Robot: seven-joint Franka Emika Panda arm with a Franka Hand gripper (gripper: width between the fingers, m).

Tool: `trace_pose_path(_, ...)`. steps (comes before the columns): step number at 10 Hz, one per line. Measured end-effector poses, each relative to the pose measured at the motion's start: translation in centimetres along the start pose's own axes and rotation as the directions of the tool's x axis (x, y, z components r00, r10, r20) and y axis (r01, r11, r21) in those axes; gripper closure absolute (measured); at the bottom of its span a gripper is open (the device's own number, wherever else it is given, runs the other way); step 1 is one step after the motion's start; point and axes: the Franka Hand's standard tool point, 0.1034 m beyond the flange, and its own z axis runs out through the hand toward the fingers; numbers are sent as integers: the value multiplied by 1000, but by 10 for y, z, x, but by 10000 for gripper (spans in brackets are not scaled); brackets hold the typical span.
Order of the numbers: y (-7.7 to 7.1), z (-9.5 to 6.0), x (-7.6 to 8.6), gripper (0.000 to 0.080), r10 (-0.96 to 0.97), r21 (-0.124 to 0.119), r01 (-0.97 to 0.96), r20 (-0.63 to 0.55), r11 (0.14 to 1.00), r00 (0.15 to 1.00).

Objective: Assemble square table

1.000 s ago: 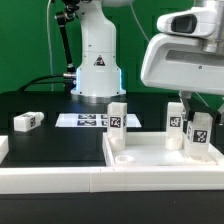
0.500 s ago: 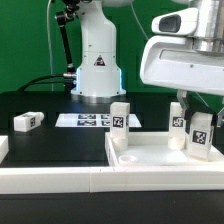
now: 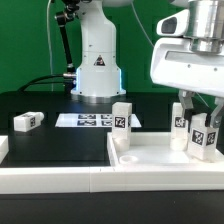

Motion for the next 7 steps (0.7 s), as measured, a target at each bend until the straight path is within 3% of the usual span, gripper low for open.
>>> trace_pose_path(3, 2, 0, 0, 509, 150, 4, -150, 8, 989, 989)
trace_pose_path(4, 2, 1, 0, 413, 145, 4, -145, 8, 989, 989)
trace_pose_path(5, 2, 1, 0, 236, 143, 4, -143, 8, 990, 990)
trace_pose_path(6, 2, 1, 0, 236, 121, 4, -121, 7, 993, 993)
trace_pose_path(7, 0, 1, -3, 168, 40, 5, -40, 9, 999, 999)
